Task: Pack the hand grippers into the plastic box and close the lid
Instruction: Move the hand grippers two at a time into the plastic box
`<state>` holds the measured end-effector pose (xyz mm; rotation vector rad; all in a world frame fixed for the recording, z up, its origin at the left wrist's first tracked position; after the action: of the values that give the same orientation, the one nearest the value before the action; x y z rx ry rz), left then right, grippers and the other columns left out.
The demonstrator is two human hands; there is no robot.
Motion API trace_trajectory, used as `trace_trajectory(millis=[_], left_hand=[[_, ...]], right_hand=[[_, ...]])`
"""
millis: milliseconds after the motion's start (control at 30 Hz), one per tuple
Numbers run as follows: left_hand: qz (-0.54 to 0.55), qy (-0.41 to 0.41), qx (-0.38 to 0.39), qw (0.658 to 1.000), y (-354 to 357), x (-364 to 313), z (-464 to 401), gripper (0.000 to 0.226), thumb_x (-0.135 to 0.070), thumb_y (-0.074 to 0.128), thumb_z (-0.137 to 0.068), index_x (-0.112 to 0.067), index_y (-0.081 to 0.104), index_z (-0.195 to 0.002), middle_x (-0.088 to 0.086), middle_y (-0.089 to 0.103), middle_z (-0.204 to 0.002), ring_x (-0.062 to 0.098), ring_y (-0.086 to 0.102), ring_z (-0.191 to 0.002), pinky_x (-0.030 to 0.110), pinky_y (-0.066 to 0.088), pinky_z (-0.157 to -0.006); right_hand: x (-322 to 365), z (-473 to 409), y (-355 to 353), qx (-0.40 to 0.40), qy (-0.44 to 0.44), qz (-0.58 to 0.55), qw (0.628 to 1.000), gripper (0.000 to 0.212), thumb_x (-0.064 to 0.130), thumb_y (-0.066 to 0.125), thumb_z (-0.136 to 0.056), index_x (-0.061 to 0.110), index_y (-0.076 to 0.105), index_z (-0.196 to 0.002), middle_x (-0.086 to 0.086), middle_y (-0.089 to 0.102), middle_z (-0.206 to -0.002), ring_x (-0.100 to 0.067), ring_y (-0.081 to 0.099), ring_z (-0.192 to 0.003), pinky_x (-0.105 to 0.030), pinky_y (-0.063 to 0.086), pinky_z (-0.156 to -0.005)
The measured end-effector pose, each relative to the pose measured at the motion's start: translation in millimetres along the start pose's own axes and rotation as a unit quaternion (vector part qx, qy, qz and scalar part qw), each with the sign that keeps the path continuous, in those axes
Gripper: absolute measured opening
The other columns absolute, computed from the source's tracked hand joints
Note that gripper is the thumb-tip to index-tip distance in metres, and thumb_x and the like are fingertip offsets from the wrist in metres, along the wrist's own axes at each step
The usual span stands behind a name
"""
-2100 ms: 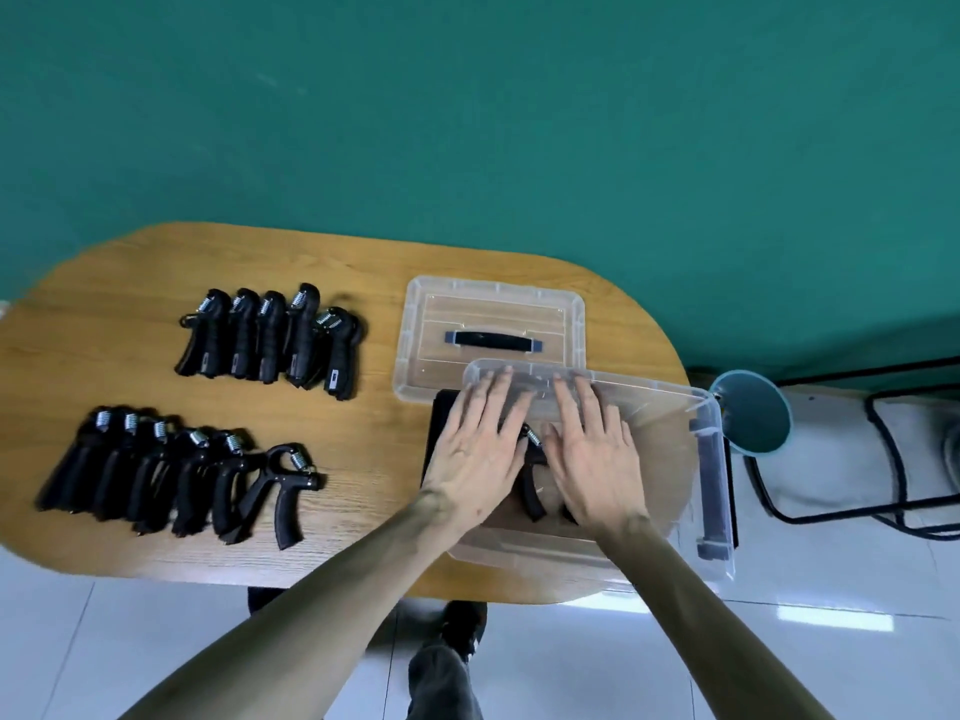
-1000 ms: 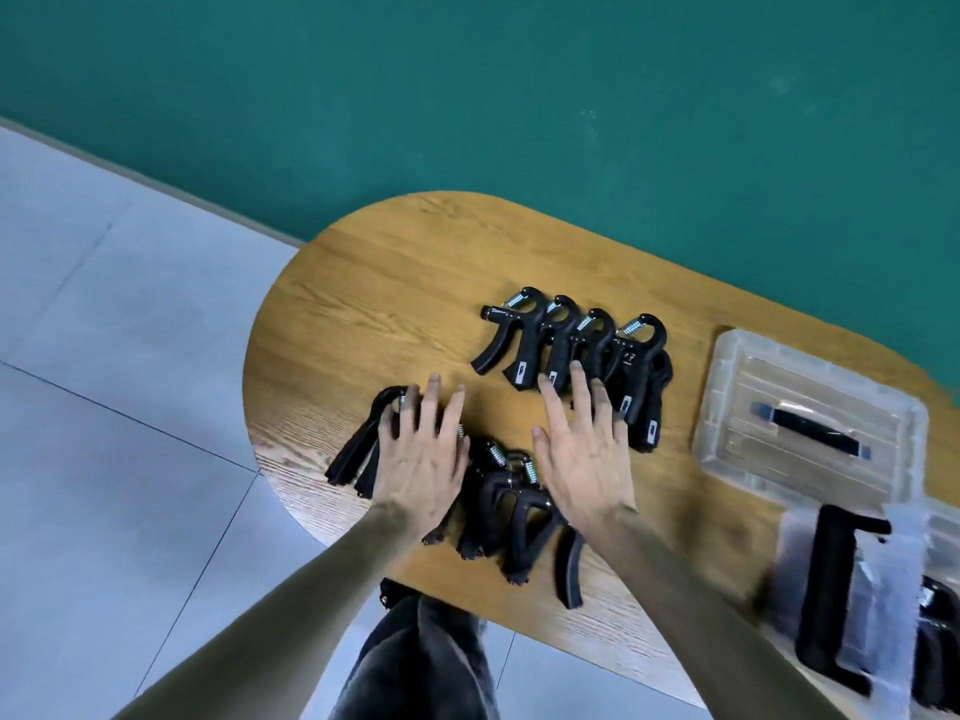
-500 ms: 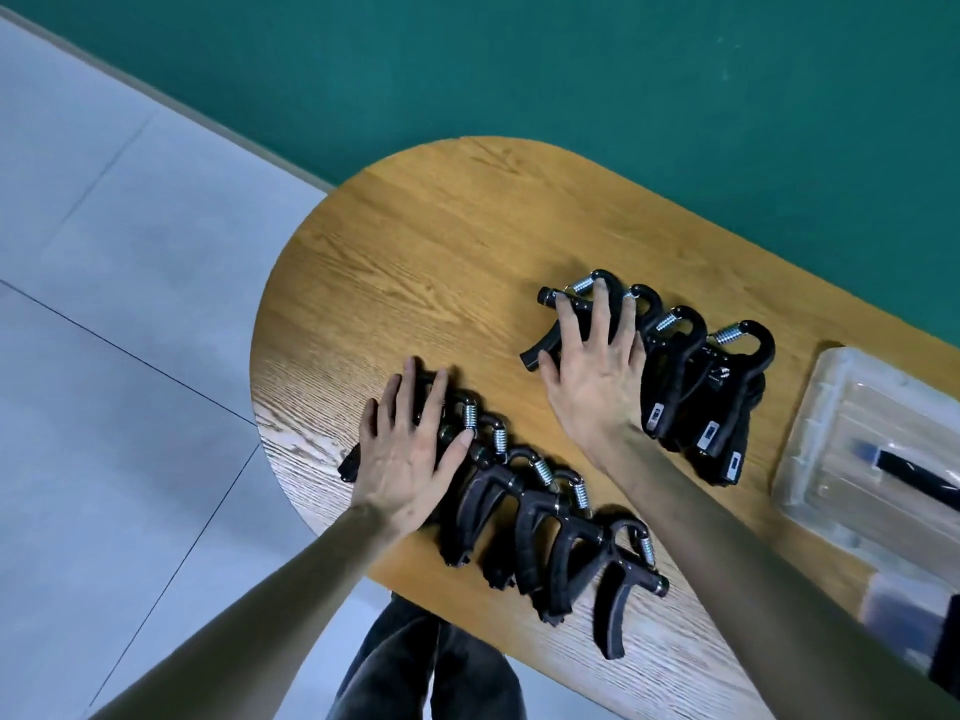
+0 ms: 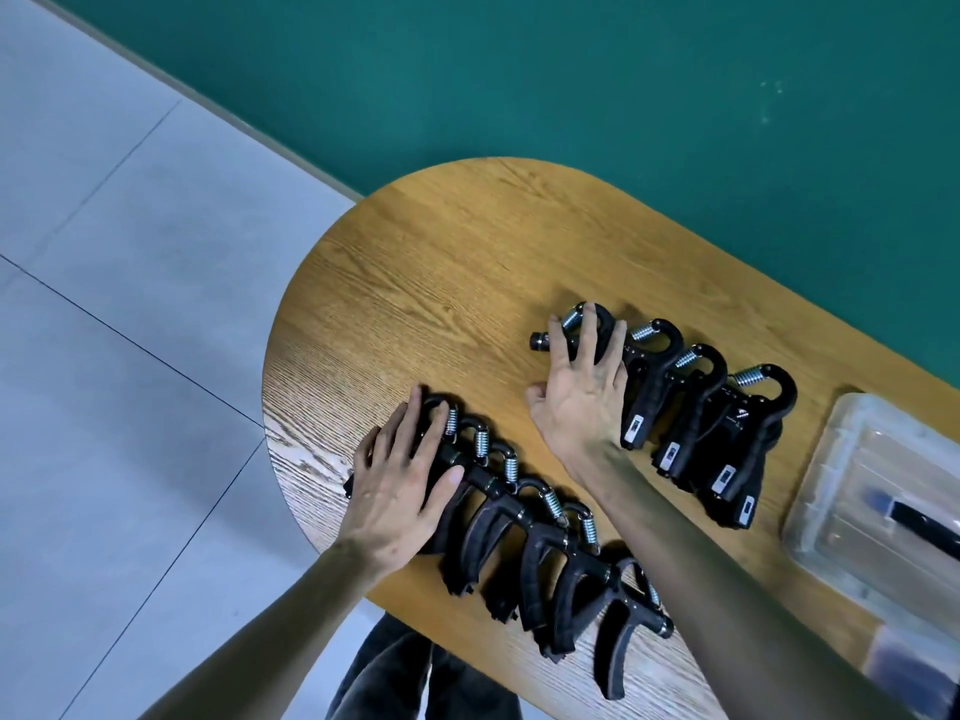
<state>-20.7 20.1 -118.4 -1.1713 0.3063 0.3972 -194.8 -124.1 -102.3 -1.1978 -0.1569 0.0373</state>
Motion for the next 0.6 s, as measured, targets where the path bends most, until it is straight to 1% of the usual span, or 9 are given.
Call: trace_trajectory(millis=[33, 67, 133, 200, 233, 333, 400, 500, 600], left_hand=[[-0.003, 0.002, 0.007, 1.0, 0.4, 2.1, 1.0, 0.074, -0.069, 0.001, -0.098, -0.03, -0.003, -0.161, 0.0, -0.017, -0.168, 0.024, 0.004, -0.155, 0.057, 0.02, -0.12], [-0.008, 0.003, 0.01, 1.0, 0.8, 3.9, 1.4, 0.074, -0.068, 0.0, -0.098, -0.03, -0.004, -0.161, 0.0, -0.017, -0.168, 0.026, 0.008, -0.154, 0.058, 0.024, -0.117], [-0.024, 0.002, 0.007, 1.0, 2.0, 6.1, 1.0, 0.071, -0.065, 0.003, -0.1, -0.029, -0.001, -0.161, 0.003, -0.012, -0.169, 0.033, 0.025, -0.147, 0.058, 0.035, -0.11], [-0.042, 0.01, -0.009, 0.999, 3.8, 7.5, -0.6, 0.067, -0.058, 0.014, -0.103, -0.027, 0.004, -0.161, 0.007, -0.004, -0.17, 0.036, 0.04, -0.133, 0.056, 0.043, -0.1], [-0.048, 0.015, -0.018, 0.999, 5.3, 8.5, -1.3, 0.066, -0.054, 0.021, -0.104, -0.026, 0.004, -0.161, 0.008, -0.002, -0.17, 0.036, 0.043, -0.128, 0.056, 0.044, -0.098], [-0.061, 0.02, -0.032, 0.997, 9.5, 11.9, -2.4, 0.073, -0.042, 0.038, -0.102, -0.028, -0.003, -0.16, 0.008, -0.003, -0.17, 0.035, 0.043, -0.127, 0.056, 0.042, -0.102], [-0.066, 0.01, -0.03, 0.997, 11.6, 11.4, -2.7, 0.08, -0.035, 0.046, -0.101, -0.03, -0.007, -0.16, 0.008, -0.006, -0.17, 0.034, 0.04, -0.129, 0.056, 0.04, -0.105], [-0.064, 0.005, -0.038, 0.997, 10.9, 8.7, -2.2, 0.085, -0.029, 0.053, -0.099, -0.03, -0.006, -0.16, 0.009, -0.006, -0.169, 0.034, 0.04, -0.129, 0.056, 0.041, -0.104], [-0.074, -0.001, -0.041, 0.996, 7.1, 6.7, 0.8, 0.096, -0.02, 0.061, -0.095, -0.035, -0.008, -0.16, 0.012, -0.006, -0.169, 0.034, 0.043, -0.122, 0.056, 0.044, -0.098]], right_hand=[[-0.4, -0.2, 1.2, 0.001, 0.001, 0.0, 1.0, 0.084, 0.034, 0.055, -0.093, 0.02, 0.005, -0.16, -0.013, -0.017, -0.166, -0.049, -0.014, -0.149, -0.06, 0.022, -0.119], [-1.0, -0.1, 1.9, 0.001, 0.005, -0.002, 1.0, 0.085, 0.033, 0.056, -0.094, 0.02, 0.004, -0.16, -0.013, -0.018, -0.165, -0.049, -0.013, -0.149, -0.059, 0.022, -0.119], [-1.0, -0.6, 3.1, 0.0, 0.009, 0.002, 1.0, 0.085, 0.032, 0.057, -0.095, 0.021, 0.002, -0.16, -0.013, -0.02, -0.165, -0.051, -0.009, -0.149, -0.059, 0.027, -0.118], [0.6, -1.0, 4.3, -0.001, 0.006, 0.008, 1.0, 0.084, 0.028, 0.056, -0.096, 0.021, 0.001, -0.16, -0.014, -0.02, -0.165, -0.052, -0.006, -0.148, -0.059, 0.029, -0.116], [1.4, -1.0, 4.5, -0.002, 0.004, 0.006, 1.0, 0.083, 0.024, 0.055, -0.096, 0.021, 0.002, -0.16, -0.014, -0.02, -0.165, -0.052, -0.005, -0.149, -0.059, 0.029, -0.116], [2.4, 1.3, 2.5, -0.022, -0.001, -0.009, 1.0, 0.086, 0.009, 0.058, -0.092, 0.024, 0.008, -0.16, -0.012, -0.015, -0.166, -0.048, 0.004, -0.15, -0.057, 0.029, -0.115], [1.0, 7.6, -0.2, -0.037, -0.008, -0.003, 0.999, 0.087, 0.004, 0.06, -0.088, 0.024, 0.013, -0.159, -0.011, -0.01, -0.167, -0.046, 0.01, -0.15, -0.056, 0.031, -0.114], [-2.8, 20.9, -3.2, -0.043, -0.019, 0.011, 0.999, 0.088, 0.005, 0.062, -0.086, 0.026, 0.018, -0.159, -0.011, -0.005, -0.168, -0.045, 0.014, -0.149, -0.057, 0.034, -0.112], [-8.2, 38.1, -8.0, -0.05, -0.018, 0.014, 0.998, 0.088, 0.007, 0.065, -0.083, 0.025, 0.022, -0.157, -0.012, -0.002, -0.168, -0.046, 0.018, -0.147, -0.057, 0.037, -0.109]])
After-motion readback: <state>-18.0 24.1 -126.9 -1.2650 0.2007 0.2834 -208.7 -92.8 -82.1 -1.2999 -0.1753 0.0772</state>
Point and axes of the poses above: each hand's wrist, its own z-axis away from the middle knuckle, its own y-axis out of the palm, x = y × z, the point moved 4 cm from there along -z, towards the middle knuckle
